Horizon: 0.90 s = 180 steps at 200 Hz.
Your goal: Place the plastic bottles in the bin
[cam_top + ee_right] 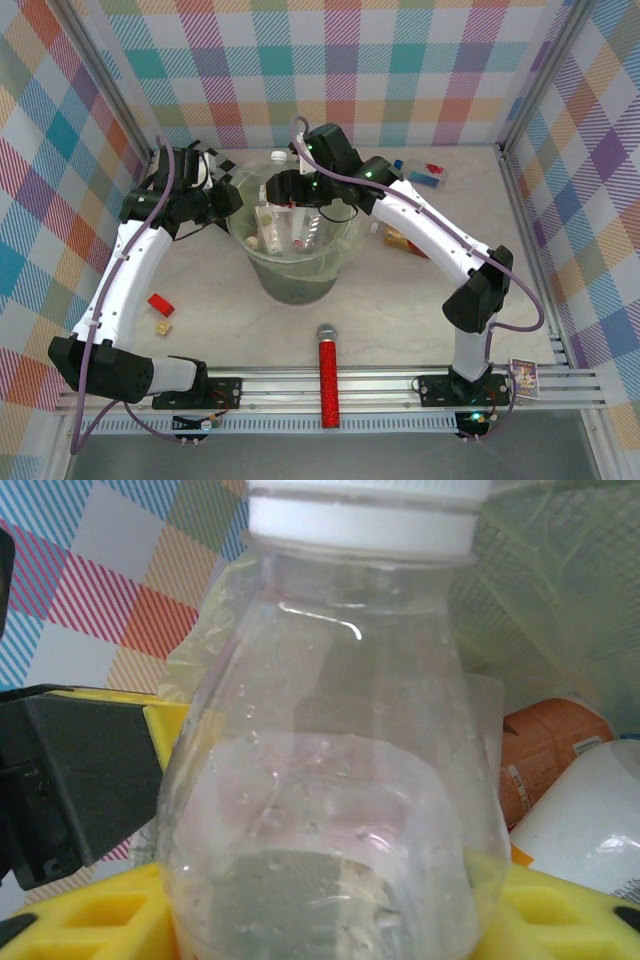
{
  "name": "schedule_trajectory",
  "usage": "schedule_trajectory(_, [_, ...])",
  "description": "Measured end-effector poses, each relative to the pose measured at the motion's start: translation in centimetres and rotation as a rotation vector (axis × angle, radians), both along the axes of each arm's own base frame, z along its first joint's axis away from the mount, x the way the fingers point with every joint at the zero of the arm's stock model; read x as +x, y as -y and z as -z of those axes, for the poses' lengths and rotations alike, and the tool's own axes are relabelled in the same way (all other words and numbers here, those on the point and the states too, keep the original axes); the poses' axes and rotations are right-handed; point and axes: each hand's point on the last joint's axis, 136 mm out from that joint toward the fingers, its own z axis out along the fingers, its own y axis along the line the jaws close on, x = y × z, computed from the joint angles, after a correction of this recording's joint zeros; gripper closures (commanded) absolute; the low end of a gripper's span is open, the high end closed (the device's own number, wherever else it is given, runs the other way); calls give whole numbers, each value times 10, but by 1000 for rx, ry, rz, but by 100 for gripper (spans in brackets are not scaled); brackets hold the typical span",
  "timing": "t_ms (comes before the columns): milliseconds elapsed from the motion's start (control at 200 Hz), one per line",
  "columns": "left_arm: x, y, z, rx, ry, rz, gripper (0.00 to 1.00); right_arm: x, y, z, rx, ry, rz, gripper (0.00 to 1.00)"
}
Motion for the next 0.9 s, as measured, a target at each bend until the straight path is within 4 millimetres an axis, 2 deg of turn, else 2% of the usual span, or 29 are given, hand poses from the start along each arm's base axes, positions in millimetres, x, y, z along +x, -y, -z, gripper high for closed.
schedule_trajectory(190, [0,0,0,-2,1,2,79,-9,4,-5,-21,-1,-4,21])
schedule_trajectory(285, [0,0,0,-1,0,2,79,-10,15,-9,-67,45,15,20])
schedule_trajectory(385, [0,0,0,-1,0,2,79,-10,32,-21,-118,125,40,23])
schedule_trajectory(475, [0,1,0,-2,0,3,79,-9,45,-34,-145,202,52,30])
schedule_trajectory(530, [0,1,0,-3,0,3,79,-8,48,-41,-153,240,44,37])
schedule_trajectory(675, [0,1,0,-4,0,4,80,-3,44,-47,-161,287,29,46])
schedule_trajectory(780, [0,1,0,-4,0,4,80,11,33,-41,-178,298,29,50])
schedule_trajectory(900, [0,1,0,-4,0,4,80,17,22,-11,-225,253,2,53])
